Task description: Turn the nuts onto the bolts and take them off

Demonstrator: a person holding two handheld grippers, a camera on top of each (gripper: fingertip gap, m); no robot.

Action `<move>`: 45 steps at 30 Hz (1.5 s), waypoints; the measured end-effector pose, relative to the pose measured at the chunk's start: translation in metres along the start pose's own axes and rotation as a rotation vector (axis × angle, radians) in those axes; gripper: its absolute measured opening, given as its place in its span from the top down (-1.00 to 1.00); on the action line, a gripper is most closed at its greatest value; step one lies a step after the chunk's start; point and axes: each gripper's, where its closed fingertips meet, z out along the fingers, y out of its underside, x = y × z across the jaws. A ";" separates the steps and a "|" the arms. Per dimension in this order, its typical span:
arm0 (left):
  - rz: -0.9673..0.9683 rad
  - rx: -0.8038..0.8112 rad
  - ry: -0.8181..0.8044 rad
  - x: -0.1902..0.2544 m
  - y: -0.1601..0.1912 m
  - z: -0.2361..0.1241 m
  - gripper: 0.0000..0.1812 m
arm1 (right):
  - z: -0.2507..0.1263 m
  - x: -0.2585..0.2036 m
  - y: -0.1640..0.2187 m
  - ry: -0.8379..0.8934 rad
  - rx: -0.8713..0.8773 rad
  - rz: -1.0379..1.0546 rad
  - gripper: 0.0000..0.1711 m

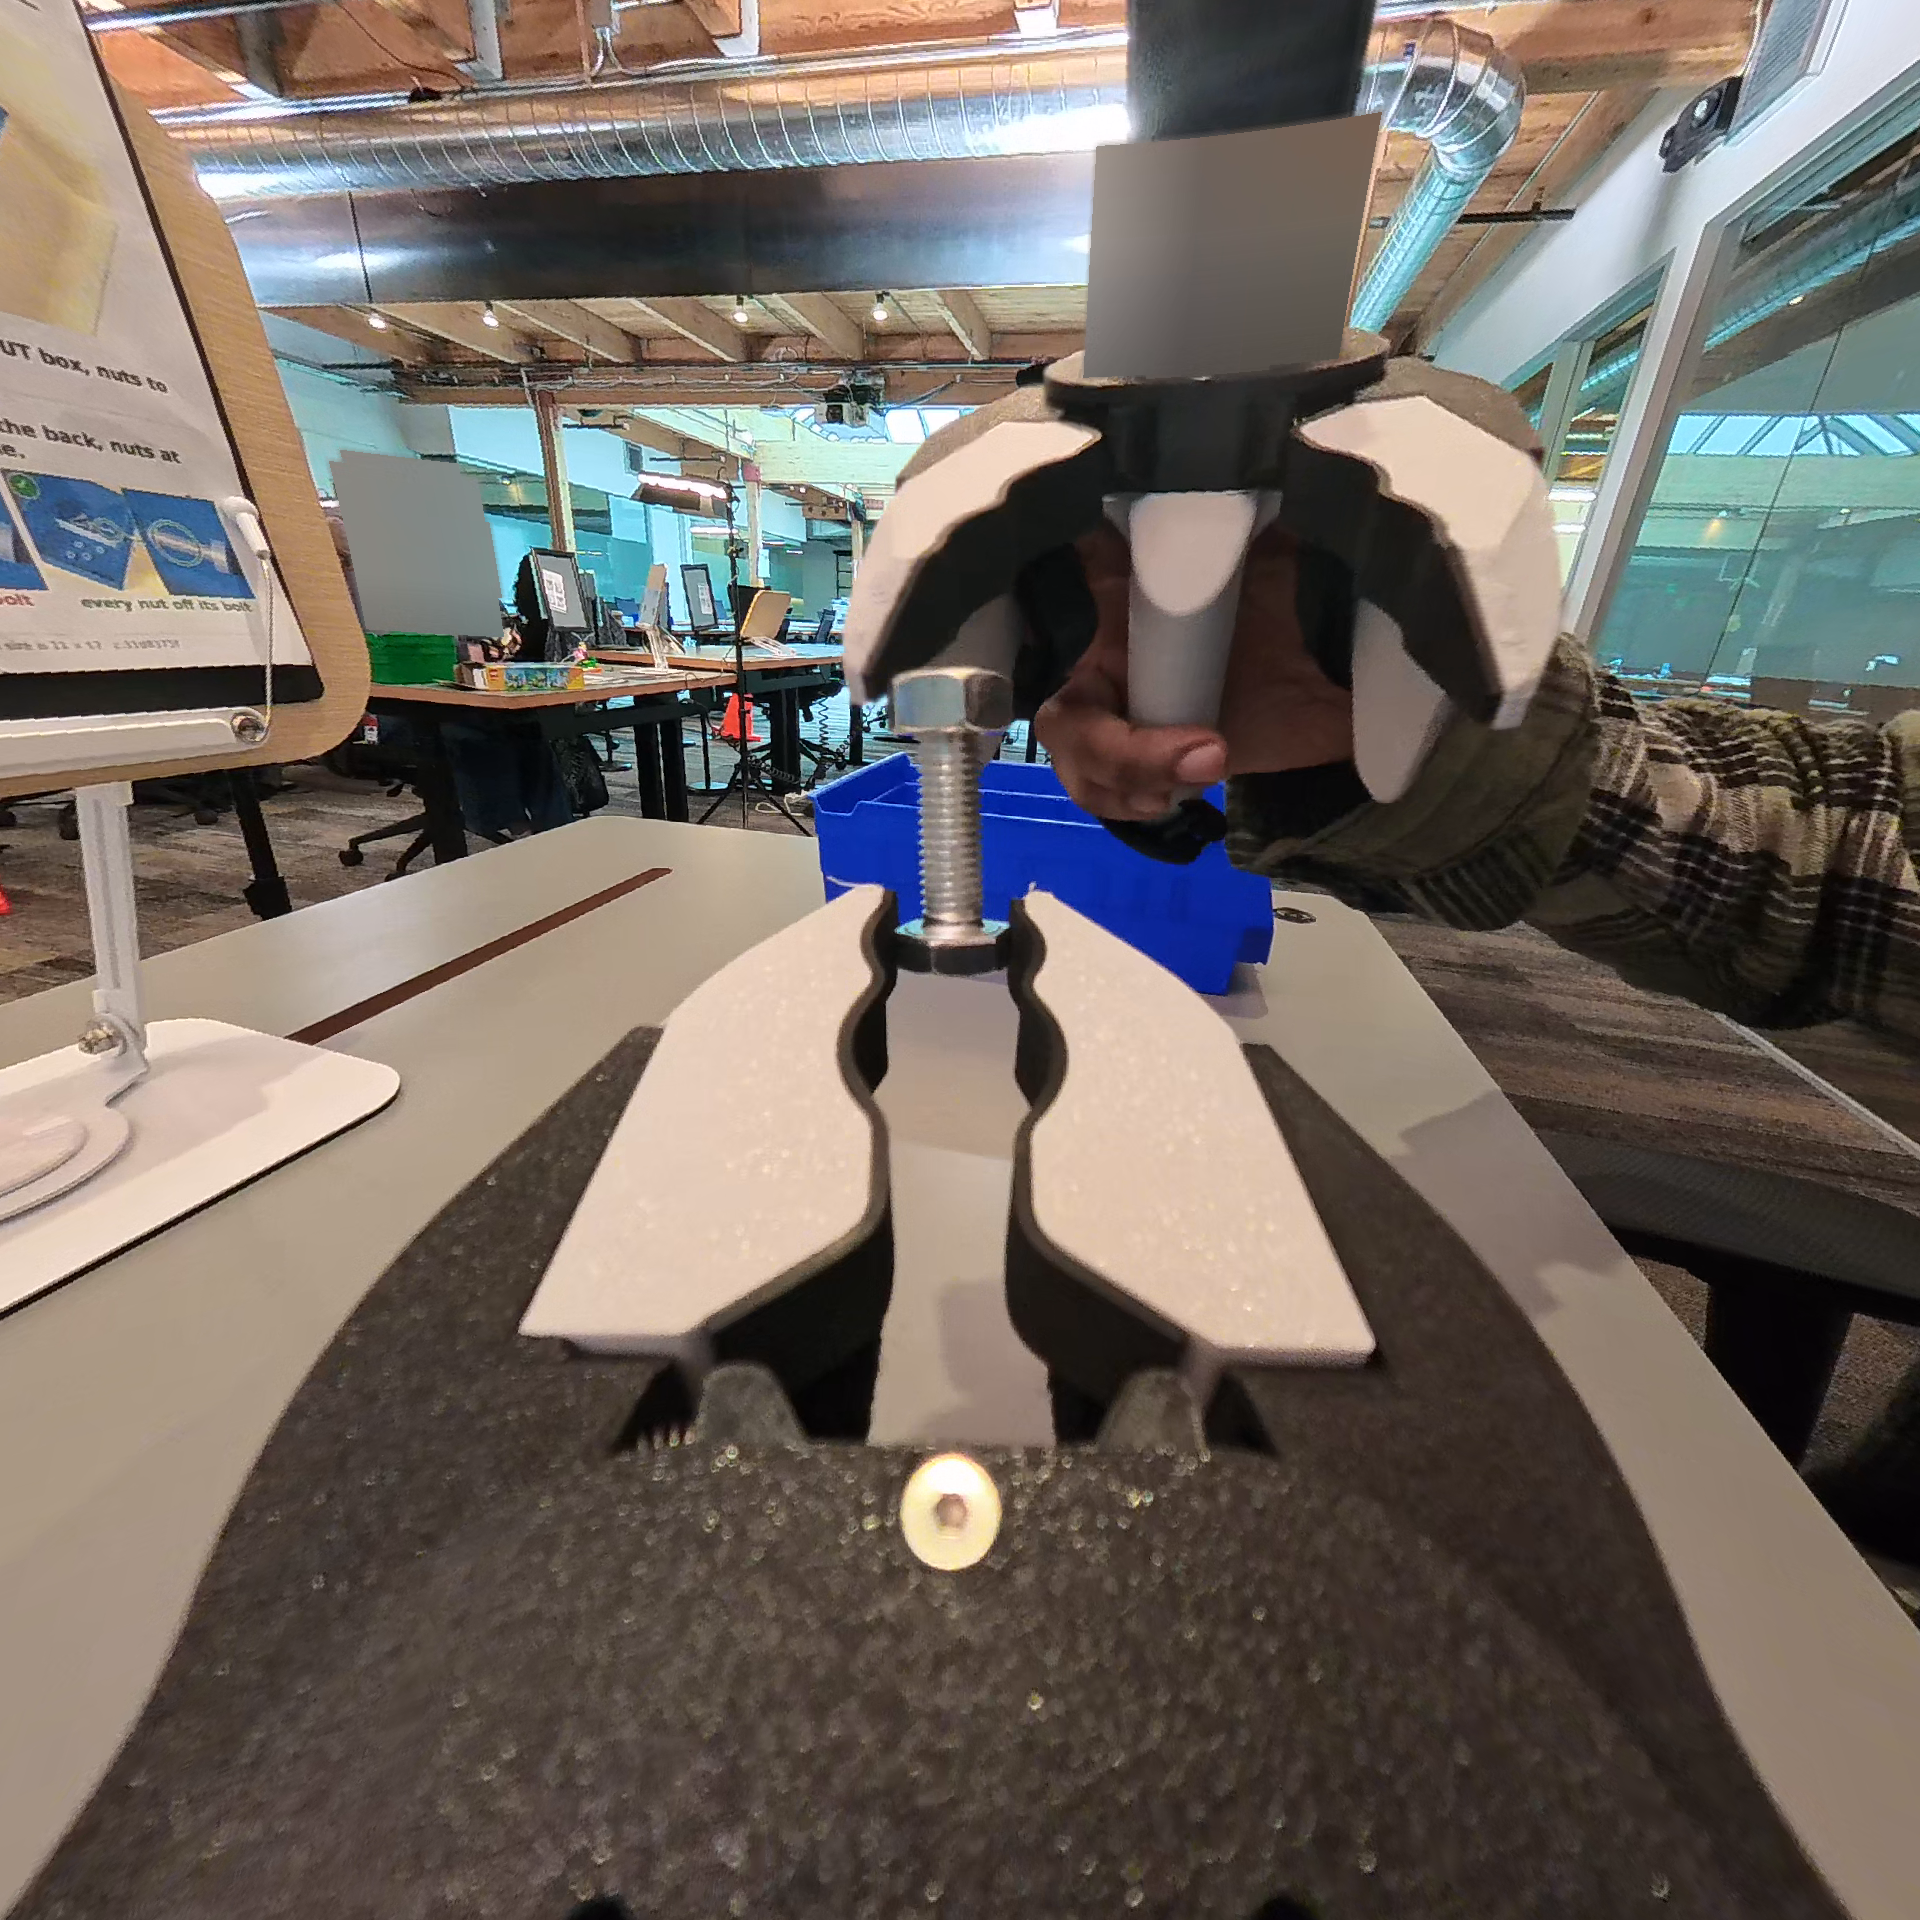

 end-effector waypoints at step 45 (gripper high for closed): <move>-0.006 -0.006 0.001 -0.002 0.002 -0.001 0.78 | -0.003 -0.003 0.003 -0.012 0.056 0.000 0.08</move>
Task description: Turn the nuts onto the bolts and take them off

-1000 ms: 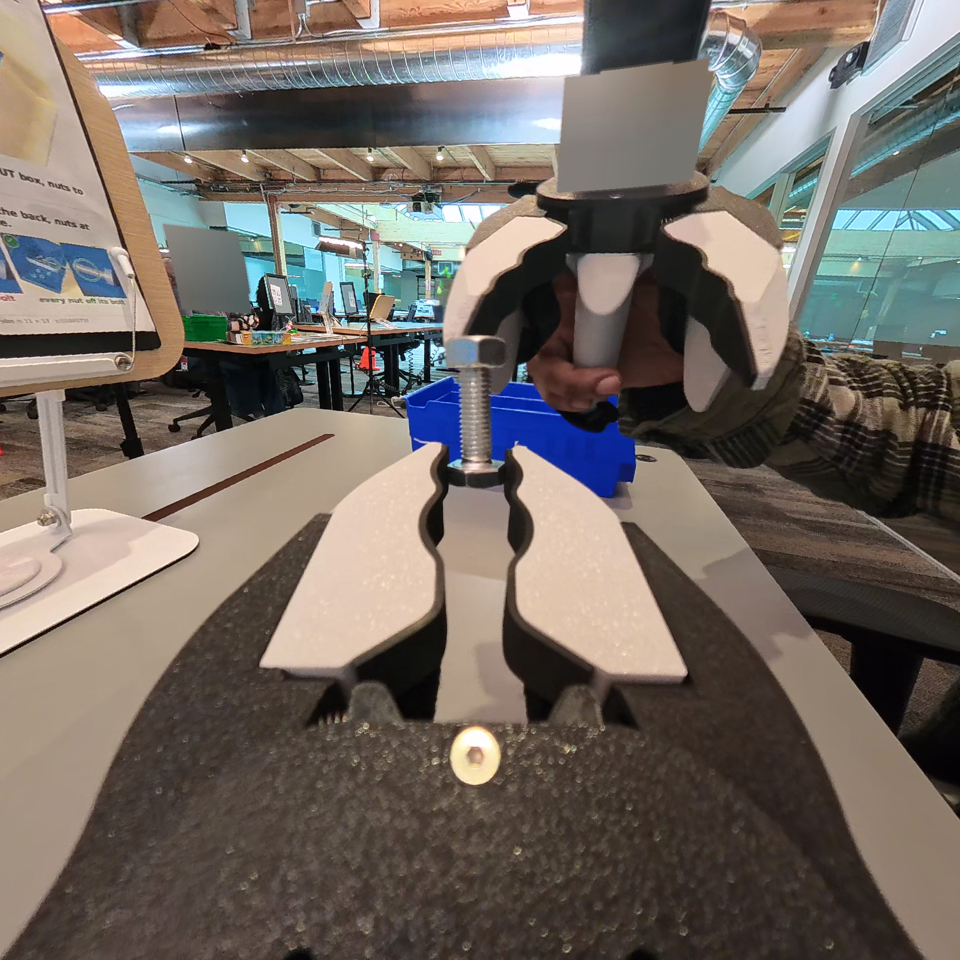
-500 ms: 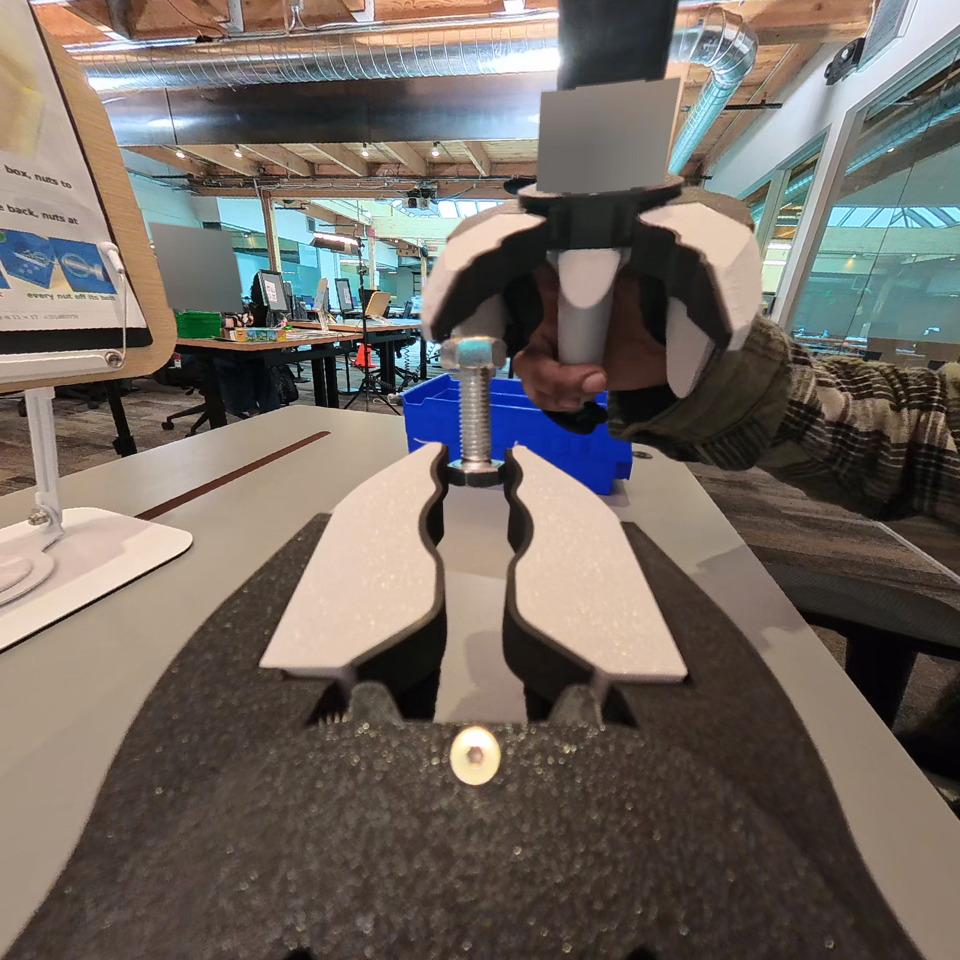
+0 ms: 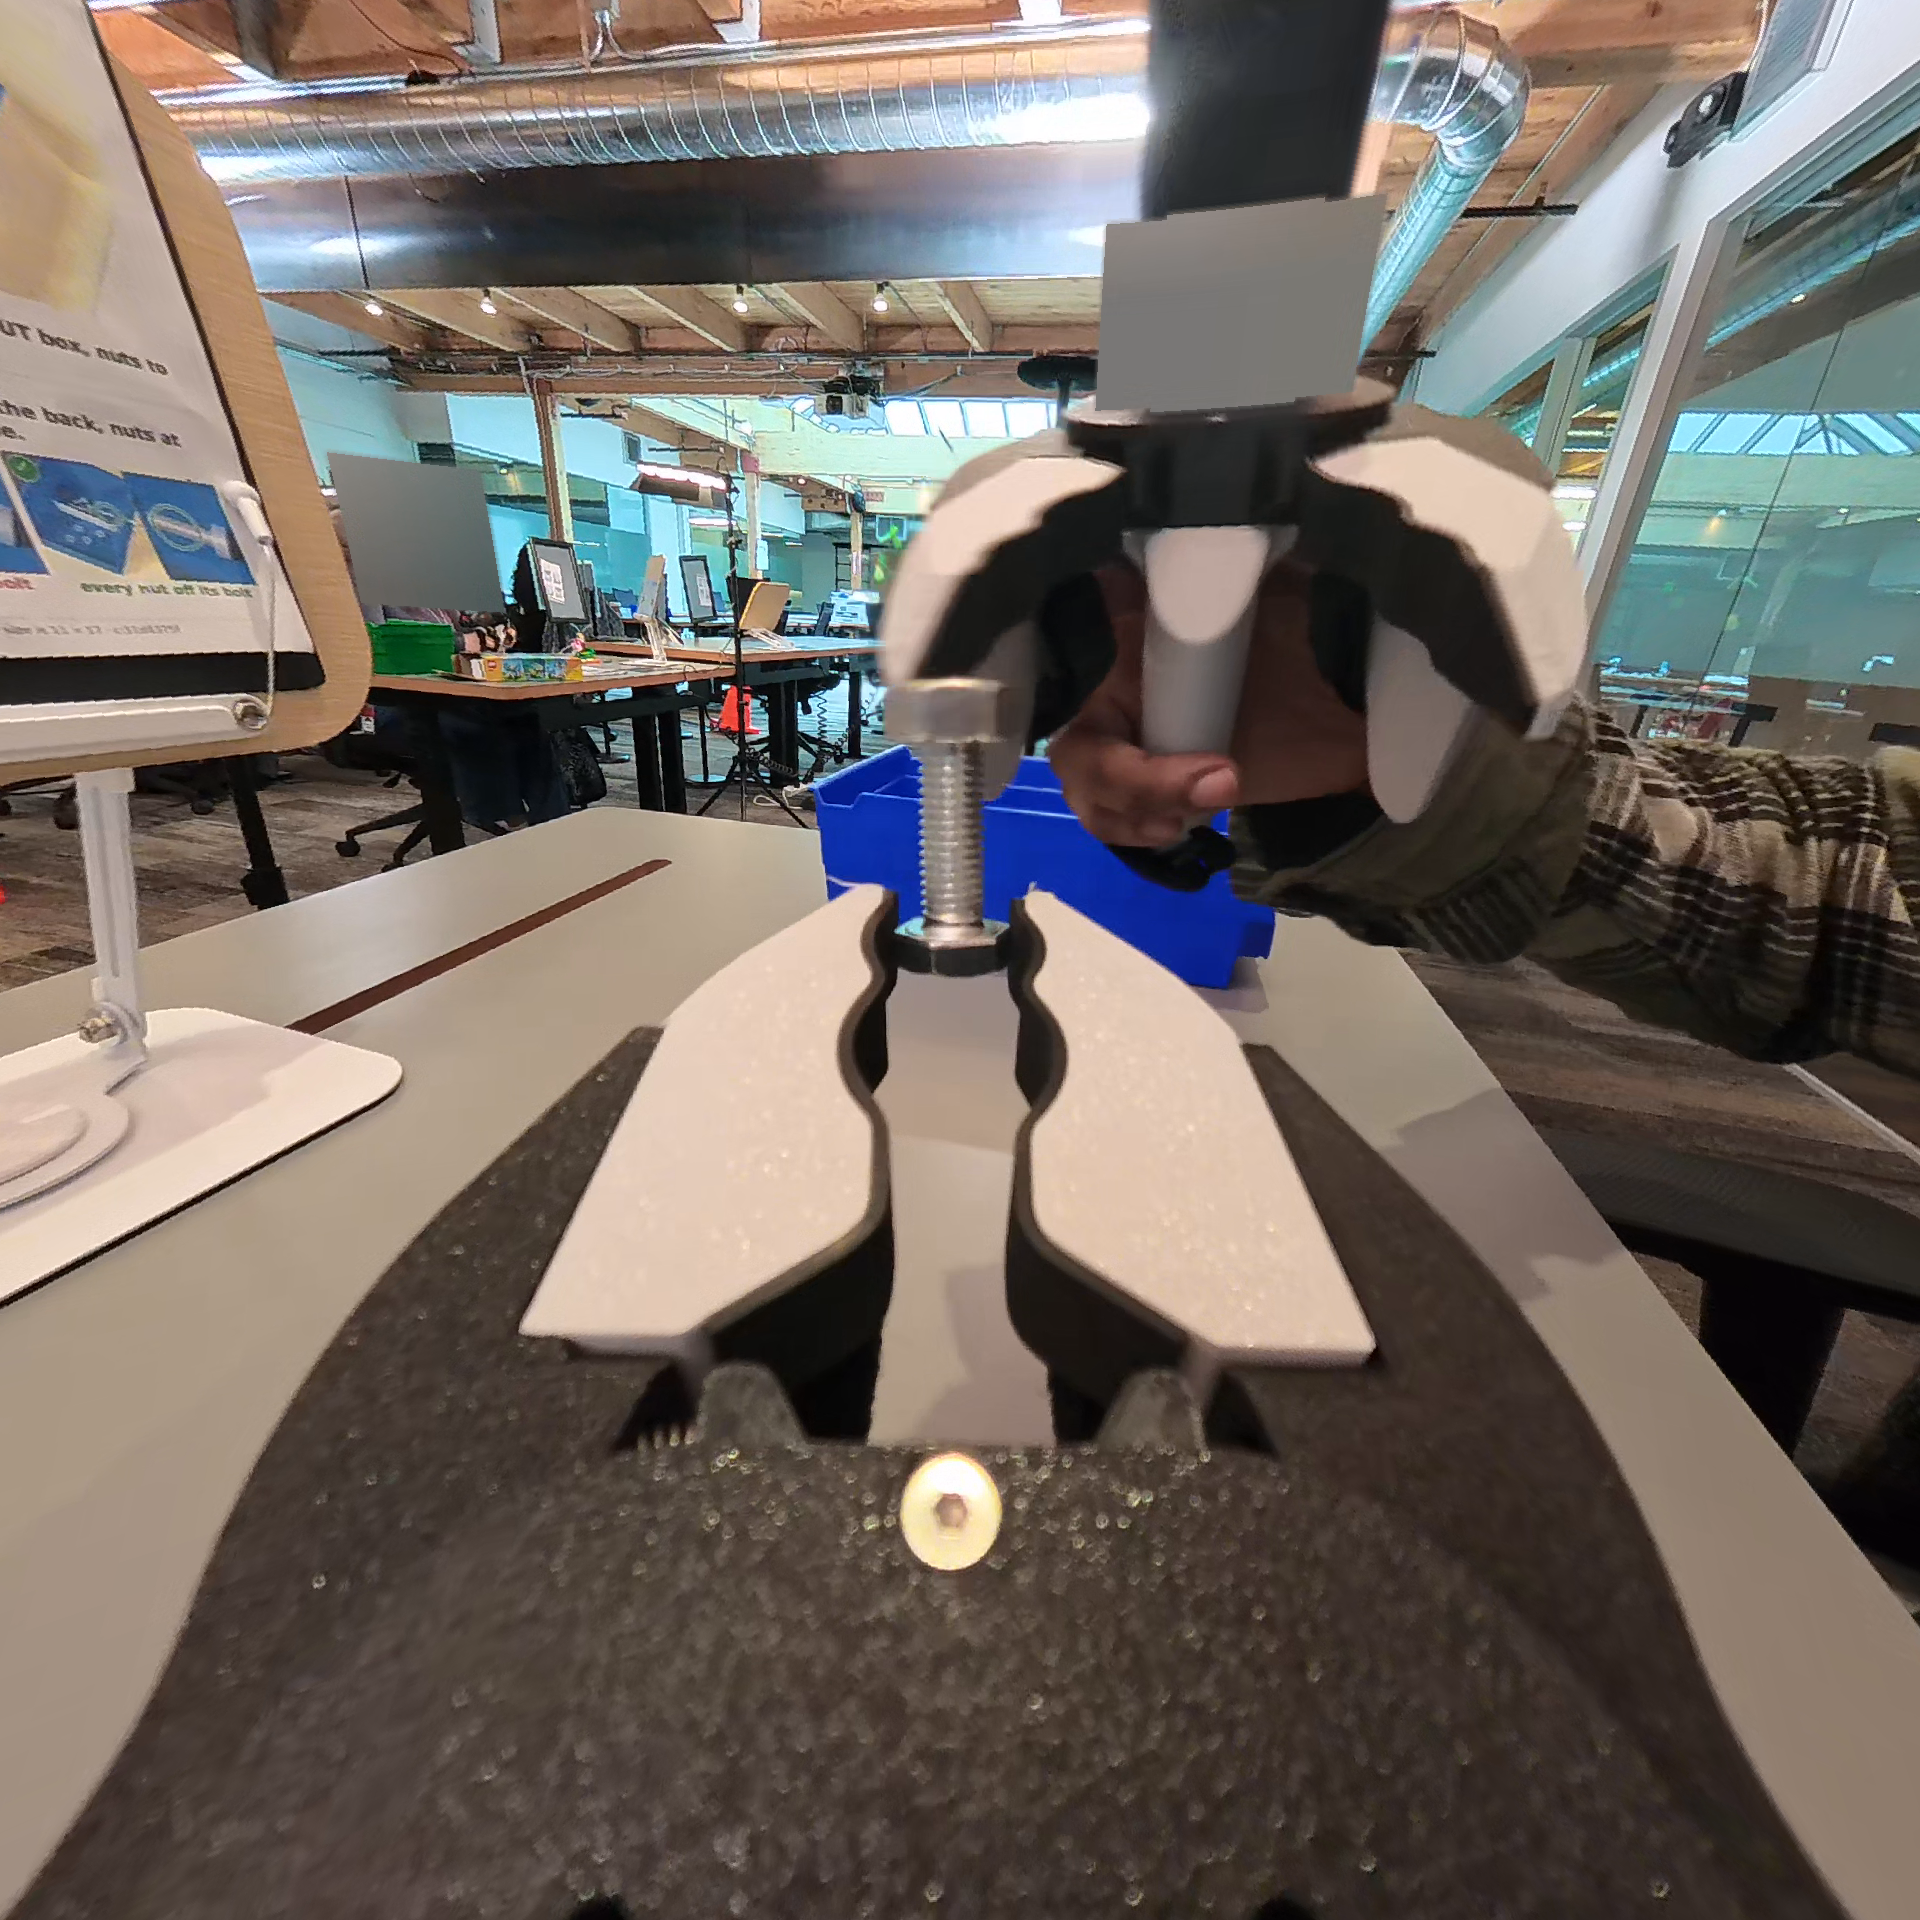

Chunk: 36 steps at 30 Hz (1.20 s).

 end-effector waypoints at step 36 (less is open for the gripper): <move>-0.011 0.015 0.039 0.008 -0.003 0.002 0.78 | -0.003 0.003 -0.009 -0.019 0.071 0.055 0.08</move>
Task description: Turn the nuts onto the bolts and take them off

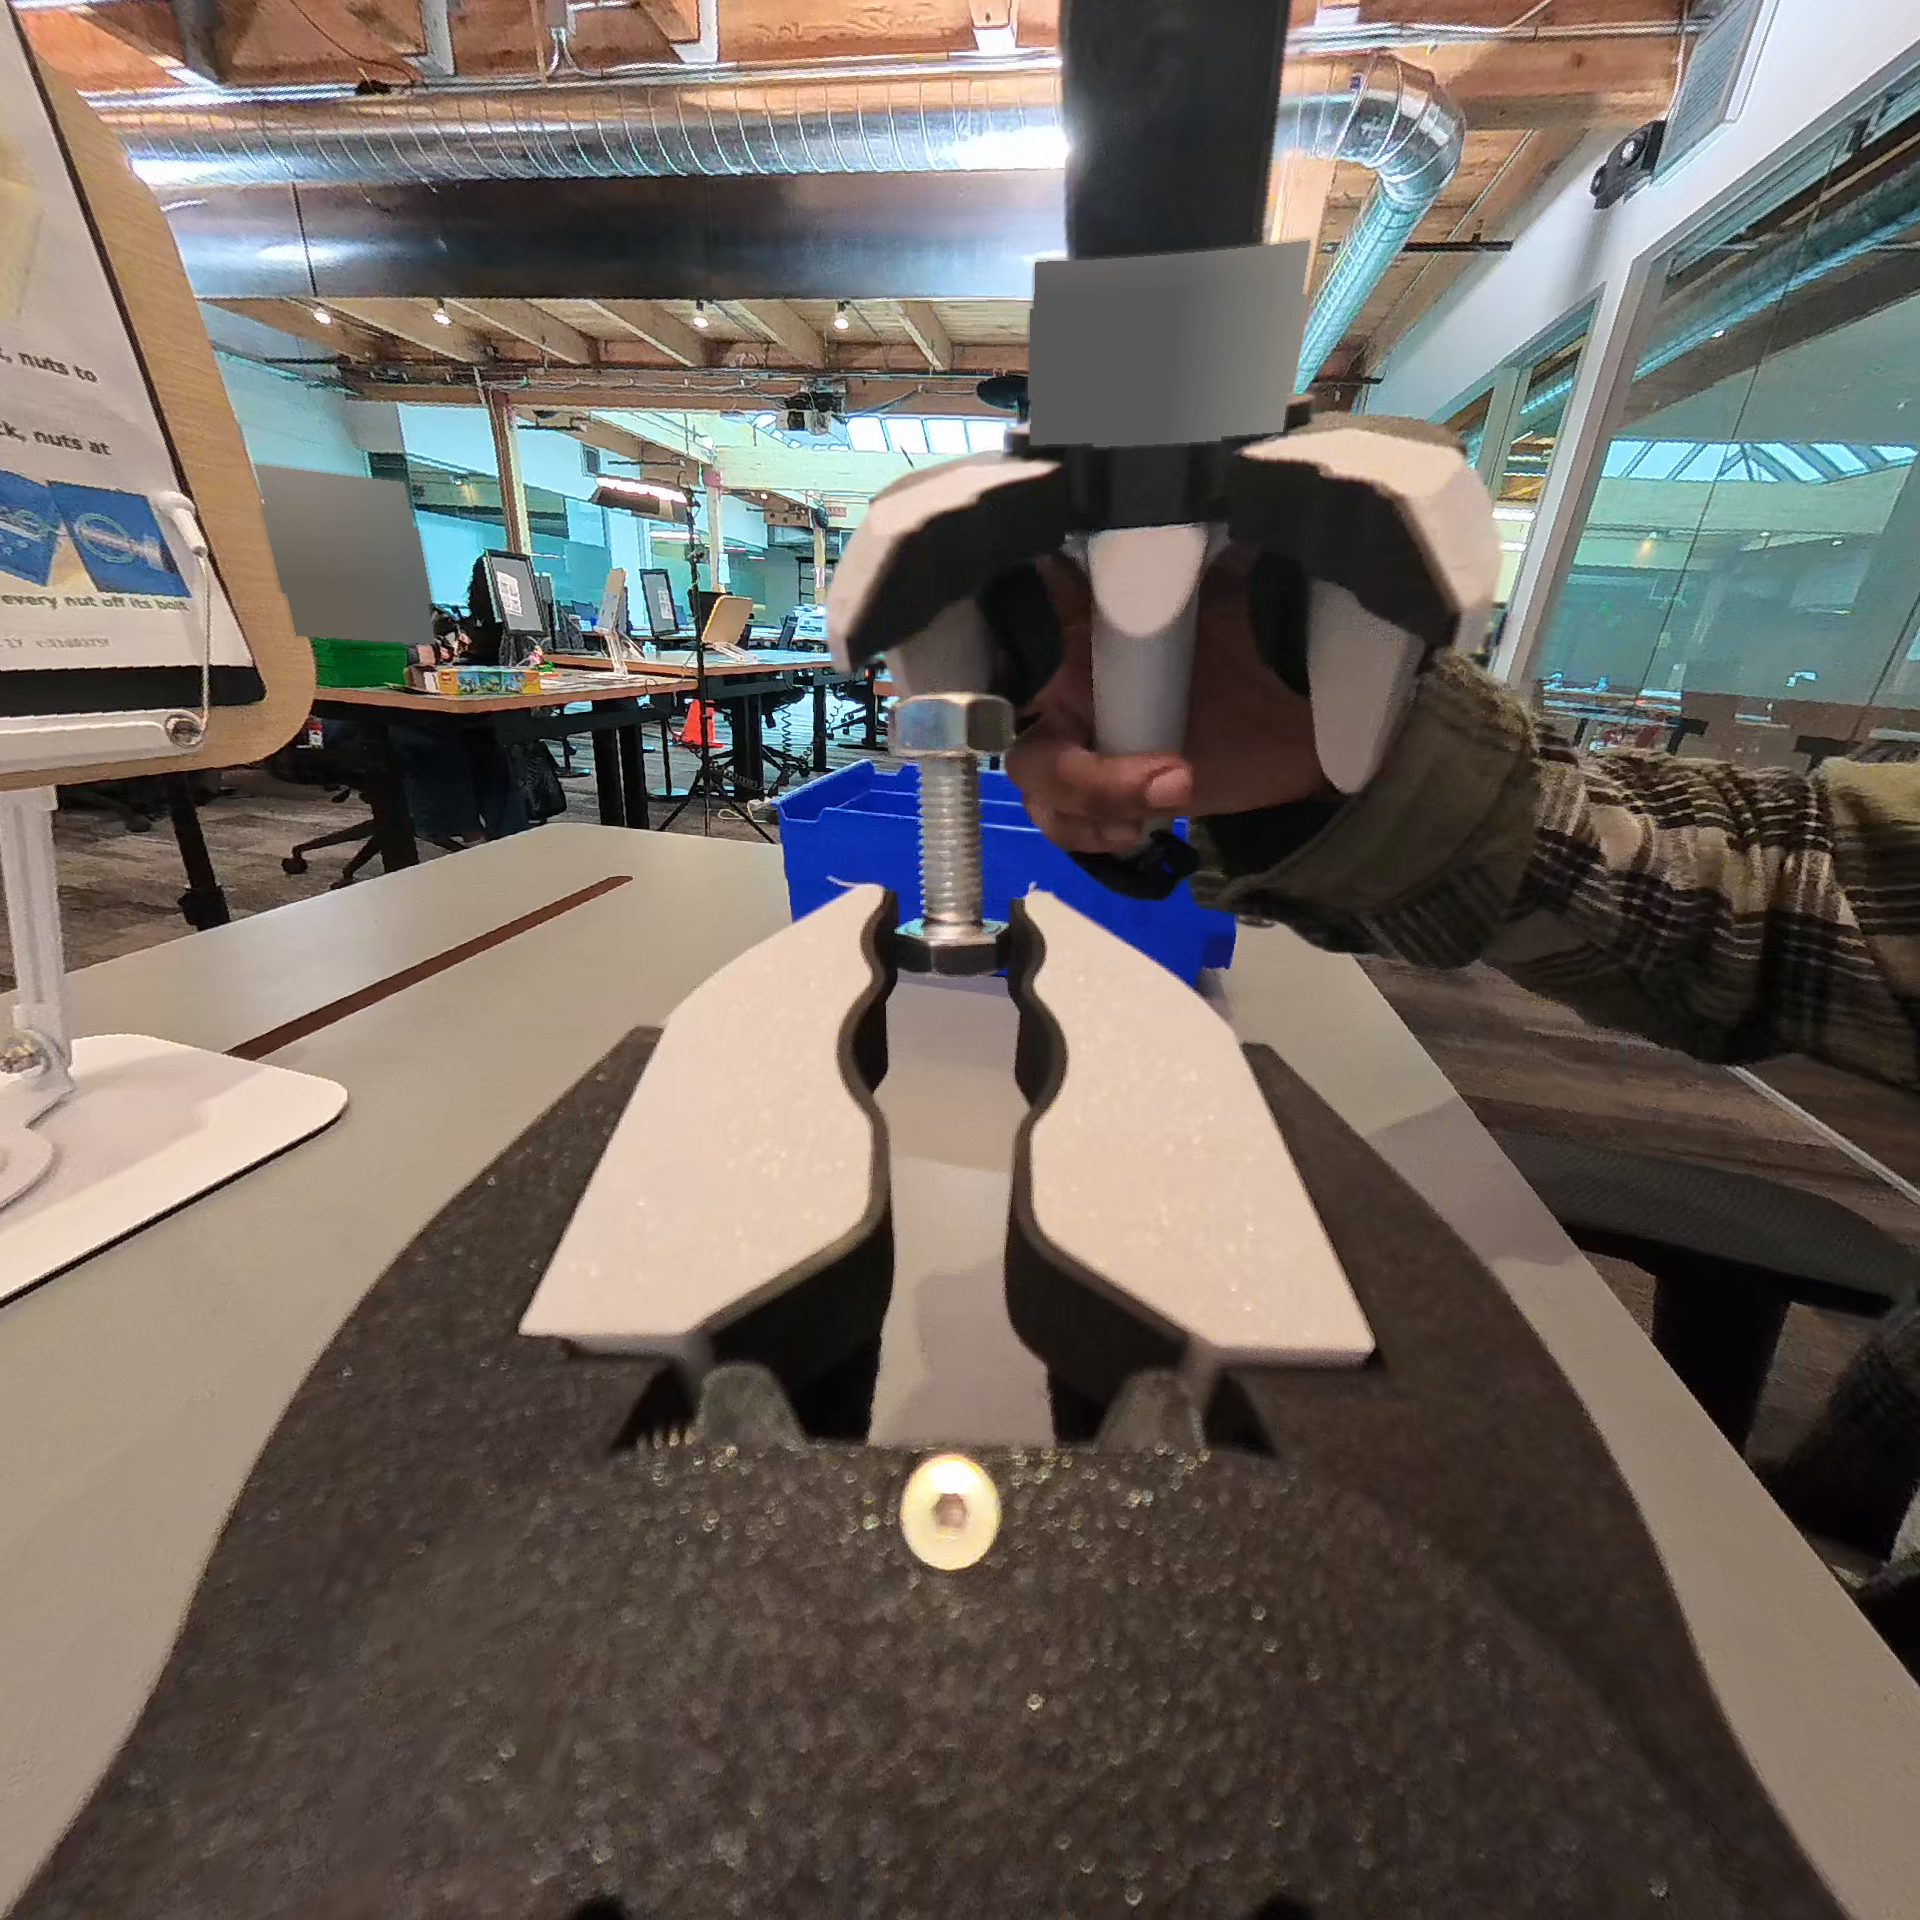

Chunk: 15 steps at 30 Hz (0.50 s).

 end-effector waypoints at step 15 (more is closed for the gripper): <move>0.007 -0.014 -0.017 -0.005 0.001 -0.002 0.78 | -0.009 -0.013 0.003 0.008 0.014 -0.022 0.06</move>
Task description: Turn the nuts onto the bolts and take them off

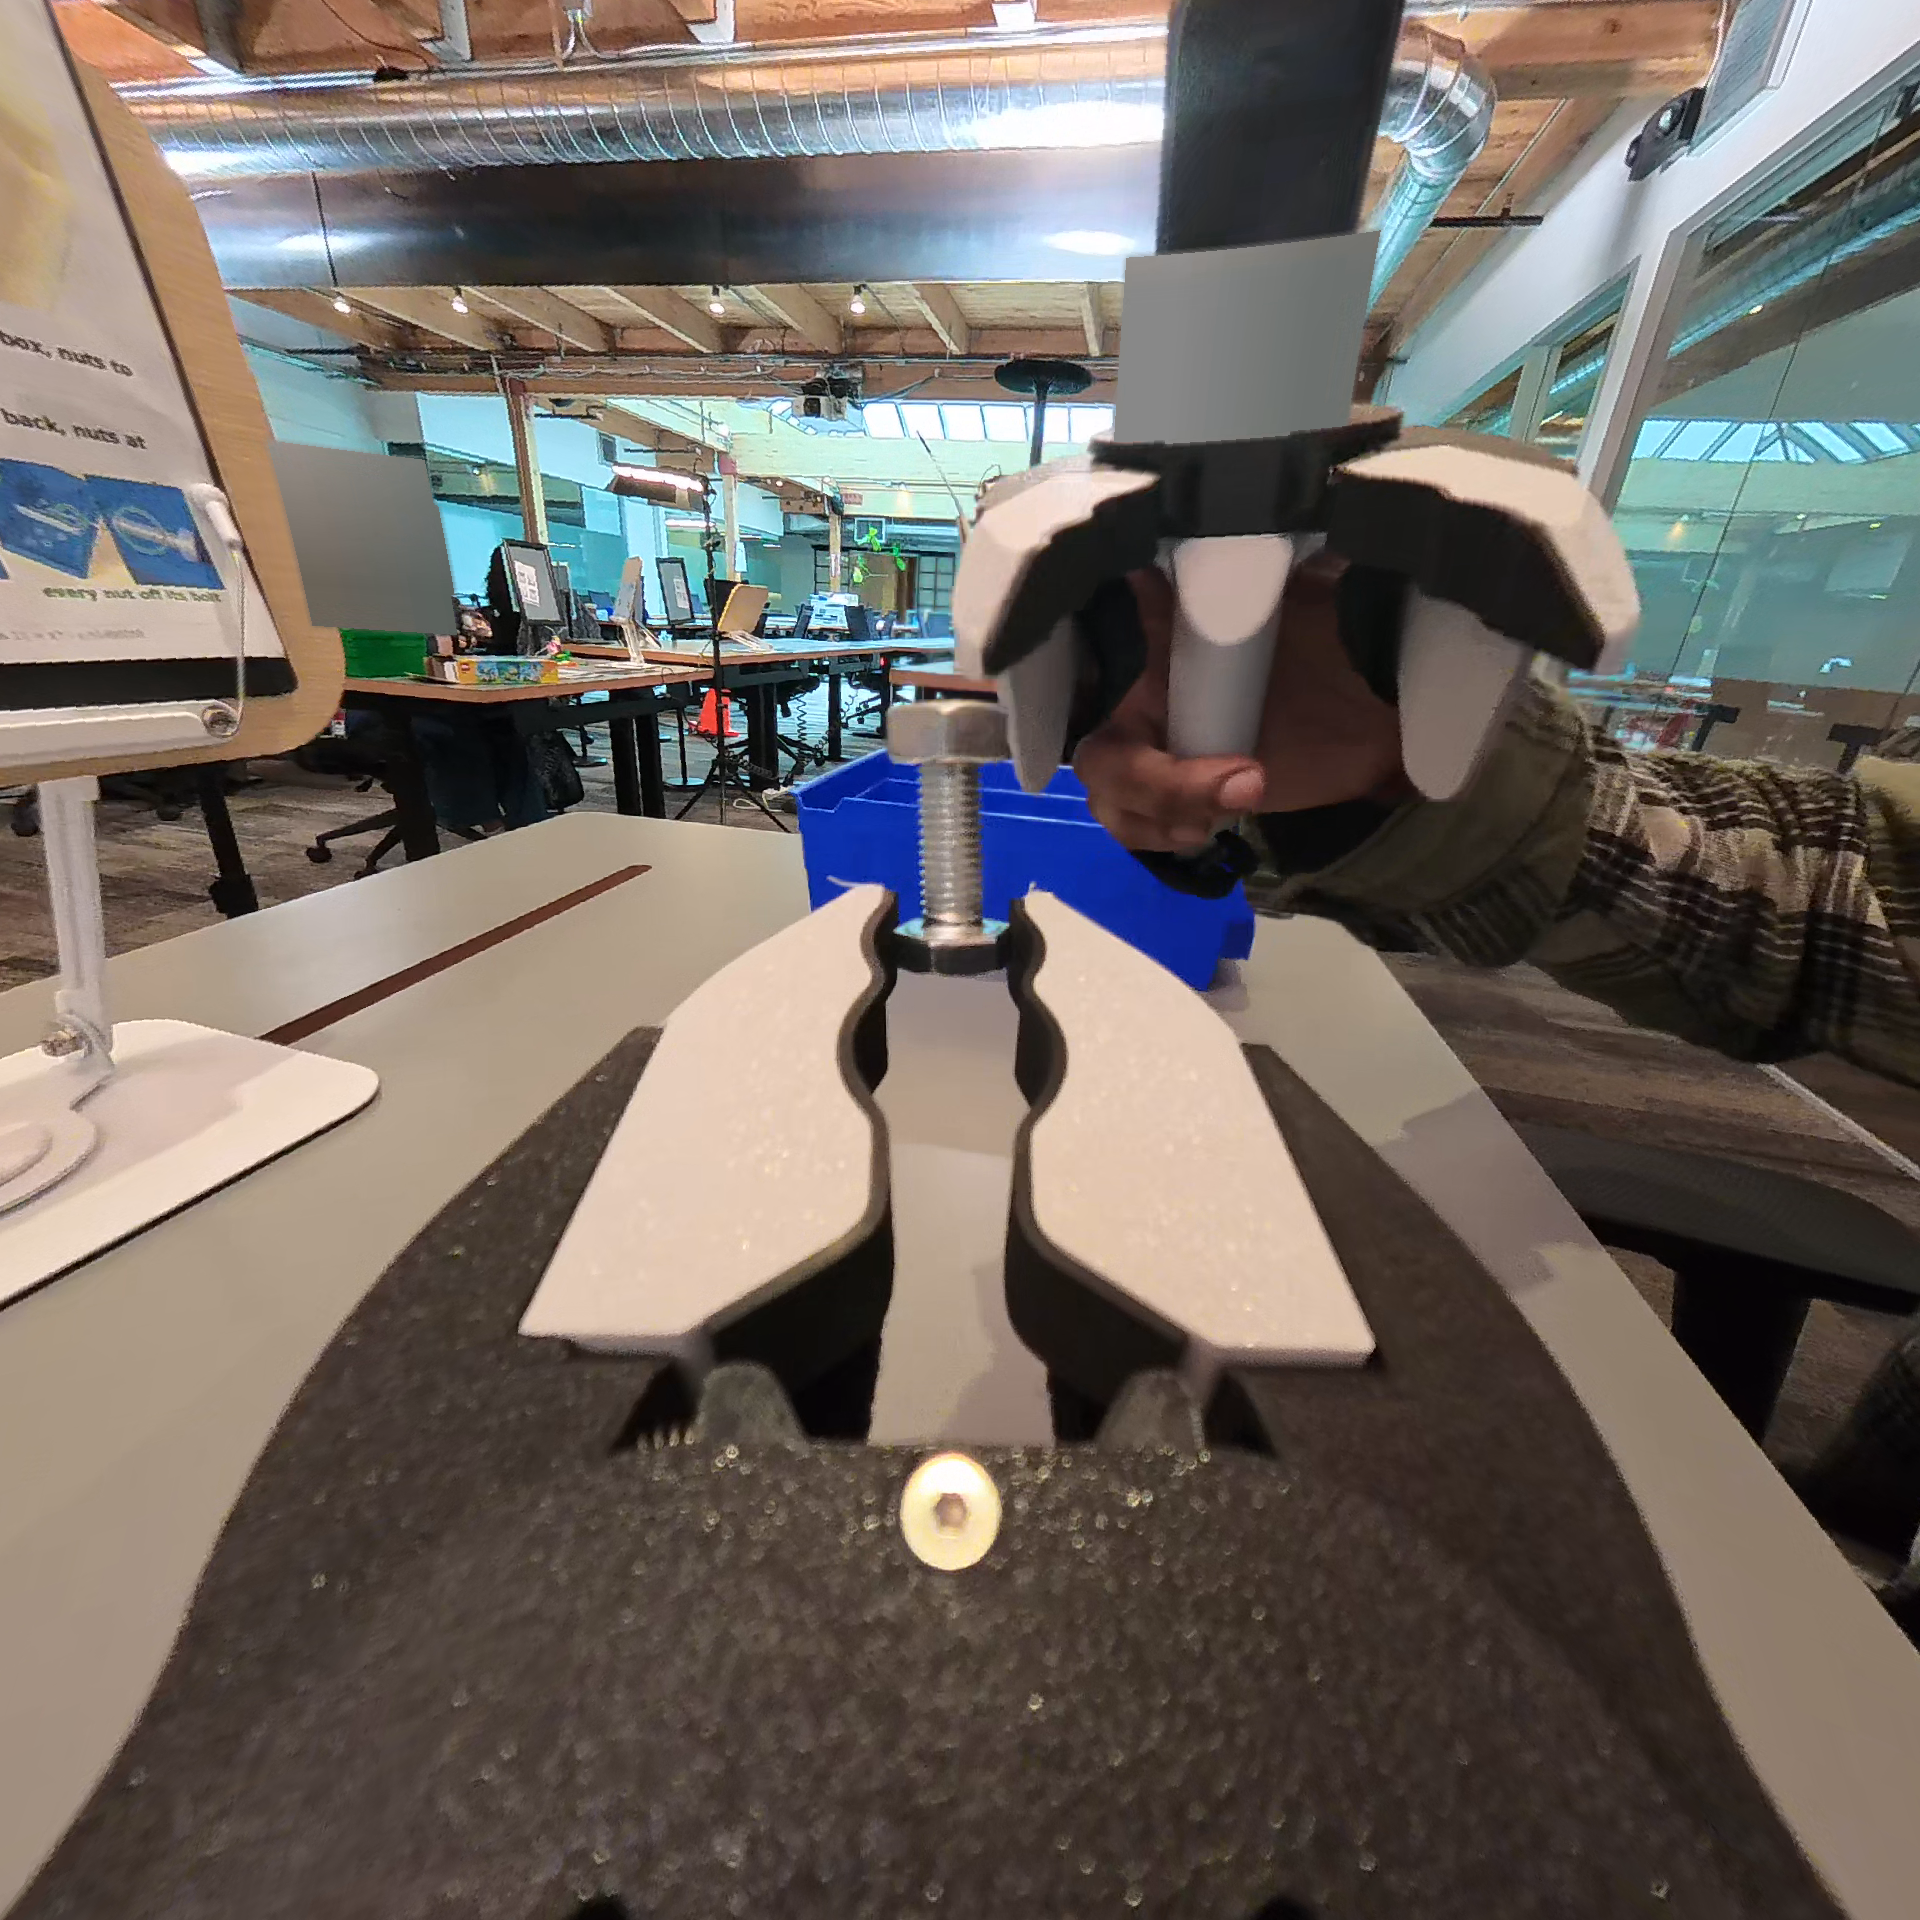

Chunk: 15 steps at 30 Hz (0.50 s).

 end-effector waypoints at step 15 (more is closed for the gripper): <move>-0.004 0.006 0.014 0.004 0.000 0.002 0.78 | 0.009 0.012 -0.001 0.016 0.003 0.030 0.01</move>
